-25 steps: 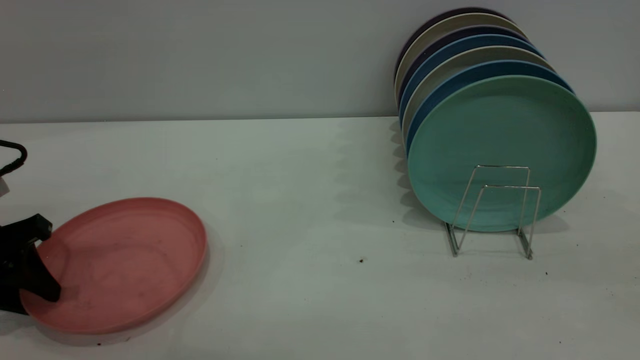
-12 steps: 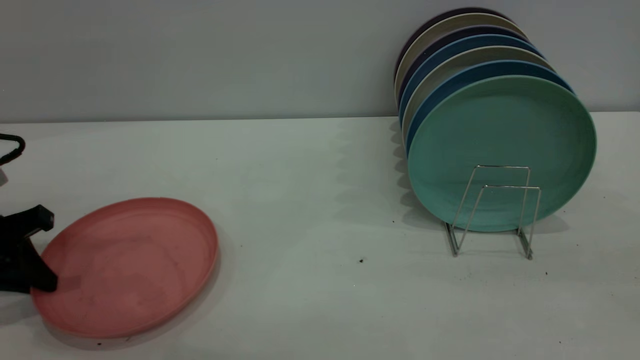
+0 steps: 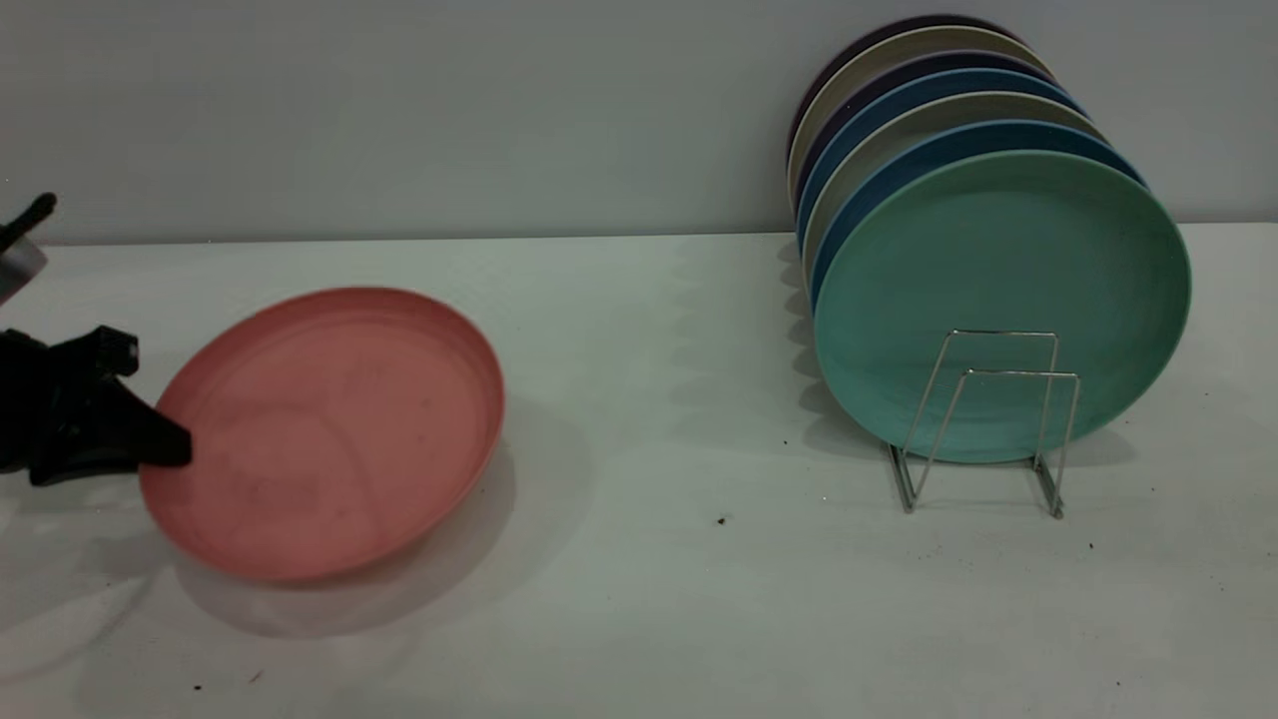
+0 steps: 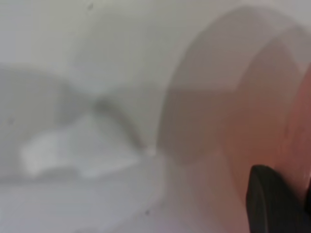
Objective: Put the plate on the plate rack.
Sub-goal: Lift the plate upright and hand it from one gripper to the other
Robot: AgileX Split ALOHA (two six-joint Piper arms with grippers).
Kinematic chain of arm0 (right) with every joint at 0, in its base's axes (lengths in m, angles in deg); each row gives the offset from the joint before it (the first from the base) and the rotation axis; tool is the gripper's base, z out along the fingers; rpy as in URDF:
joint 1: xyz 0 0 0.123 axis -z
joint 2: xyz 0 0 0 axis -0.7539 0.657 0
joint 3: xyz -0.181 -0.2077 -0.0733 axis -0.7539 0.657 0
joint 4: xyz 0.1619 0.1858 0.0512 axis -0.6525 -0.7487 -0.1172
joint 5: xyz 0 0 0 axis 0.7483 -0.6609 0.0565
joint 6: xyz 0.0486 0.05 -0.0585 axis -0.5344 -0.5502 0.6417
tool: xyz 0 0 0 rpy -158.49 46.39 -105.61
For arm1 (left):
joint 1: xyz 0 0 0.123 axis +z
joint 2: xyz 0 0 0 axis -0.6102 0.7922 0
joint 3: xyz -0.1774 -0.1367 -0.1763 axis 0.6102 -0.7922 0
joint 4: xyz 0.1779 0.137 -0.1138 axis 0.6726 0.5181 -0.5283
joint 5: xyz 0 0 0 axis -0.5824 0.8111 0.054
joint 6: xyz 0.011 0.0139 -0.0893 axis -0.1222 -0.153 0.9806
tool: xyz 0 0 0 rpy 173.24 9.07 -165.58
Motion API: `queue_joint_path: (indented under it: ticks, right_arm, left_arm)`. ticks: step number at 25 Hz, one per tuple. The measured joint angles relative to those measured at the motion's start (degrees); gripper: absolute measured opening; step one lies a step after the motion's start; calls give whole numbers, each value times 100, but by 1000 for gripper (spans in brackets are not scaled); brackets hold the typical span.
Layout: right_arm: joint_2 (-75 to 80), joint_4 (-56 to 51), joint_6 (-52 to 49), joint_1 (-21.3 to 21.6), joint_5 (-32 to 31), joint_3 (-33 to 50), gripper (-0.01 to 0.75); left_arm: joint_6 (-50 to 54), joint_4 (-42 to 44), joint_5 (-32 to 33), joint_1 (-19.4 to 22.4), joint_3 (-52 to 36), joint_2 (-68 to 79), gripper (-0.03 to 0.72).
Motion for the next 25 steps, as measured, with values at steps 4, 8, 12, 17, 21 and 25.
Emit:
queue_joint_path:
  ticks: [4,8,12,17,21,25]
  right_arm:
    - [0,-79,0,0,-17,0,418]
    - [34,-353,82,0,-17,0,418]
    - [338,-794,431,0,-17,0,418]
    - [1172,-1760,1343,0,75,-10,418]
    - [2042,-3070,2646,0,257,-10,418]
    - [3061,-4498,3954,0,293,-46,418]
  left_arm:
    - [-239,-37,151,-11,0,-7,16]
    - [-434,-42,170,-213,0,-127,16]
    - [-749,-42,-2,-729,0,-326,16]
    - [-909,-183,-20,-1244,0,-444,16]
    - [-926,-252,-20,-1505,24,-477,16]
    - [-921,-419,-27,-1854,223,-477,16]
